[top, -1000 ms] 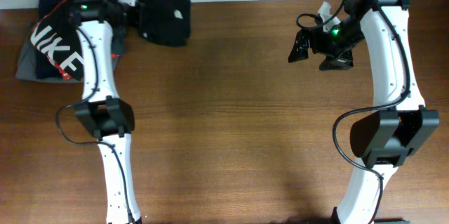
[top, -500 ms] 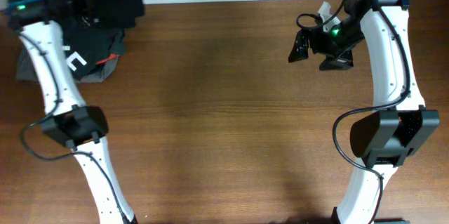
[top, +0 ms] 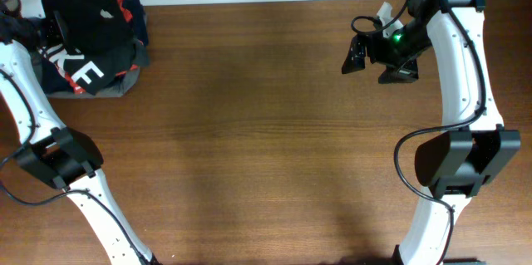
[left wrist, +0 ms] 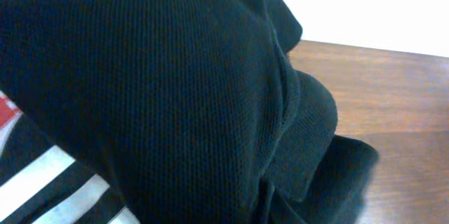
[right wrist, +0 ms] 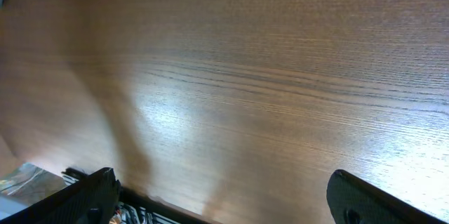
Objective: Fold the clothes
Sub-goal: 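Carry the bundle left and place it on the NIKE clothes stack, then release the bundle and withdraw the left gripper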
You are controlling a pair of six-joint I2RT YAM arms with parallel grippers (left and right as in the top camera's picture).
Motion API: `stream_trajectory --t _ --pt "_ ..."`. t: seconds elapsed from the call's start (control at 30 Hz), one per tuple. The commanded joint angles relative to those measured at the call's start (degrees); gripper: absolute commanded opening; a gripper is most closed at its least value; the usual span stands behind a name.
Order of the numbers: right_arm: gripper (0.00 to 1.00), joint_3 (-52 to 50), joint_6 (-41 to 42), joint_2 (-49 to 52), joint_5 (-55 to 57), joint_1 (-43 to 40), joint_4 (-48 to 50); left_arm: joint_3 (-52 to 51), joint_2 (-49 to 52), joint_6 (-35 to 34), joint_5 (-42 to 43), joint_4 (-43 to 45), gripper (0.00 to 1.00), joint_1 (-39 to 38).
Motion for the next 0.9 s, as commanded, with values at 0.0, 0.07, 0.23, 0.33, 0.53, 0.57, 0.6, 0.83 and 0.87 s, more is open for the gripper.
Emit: stream_trajectory --t 0.0,0.07,0.23,0.33,0.53,0.57,0.6,0.83,0.87 --pt "0.99 0.13 1.57 0.28 0.02 0.44 -0.33 -8.66 -2.23 -0.33 0.66 4.87 0.06 0.22" --pt "0.99 0.13 1.55 0.28 0.04 0.66 -0.35 -12.85 -2.23 -0.35 0.66 7.89 0.24 0.28" --pt "0.99 0.13 1.55 0.28 0.04 1.20 -0.33 -16.41 -2.23 -0.37 0.66 9.62 0.64 0.55" --pt "0.99 0.13 1.55 0.28 0.04 1.53 -0.33 -16.28 -2.82 -1.14 0.63 9.64 0.99 1.14" --pt "0.99 0.13 1.53 0.28 0.04 1.88 -0.33 -16.26 -7.15 -3.89 -0.59 9.29 0.99 3.23" --pt "0.99 0.13 1.53 0.28 0.04 1.90 -0.33 -16.26 -8.02 -4.79 -1.60 9.09 0.99 3.54" --pt "0.99 0.13 1.53 0.28 0.04 1.88 -0.33 -16.26 -9.40 -6.16 -2.78 8.72 0.99 4.00" --pt "0.99 0.13 1.51 0.28 0.04 1.90 -0.33 -16.26 -18.27 -6.80 -3.32 7.56 0.99 5.66" --pt "0.99 0.13 1.51 0.28 0.04 1.90 -0.33 -16.26 -19.67 -6.82 -3.56 7.56 0.99 5.75"
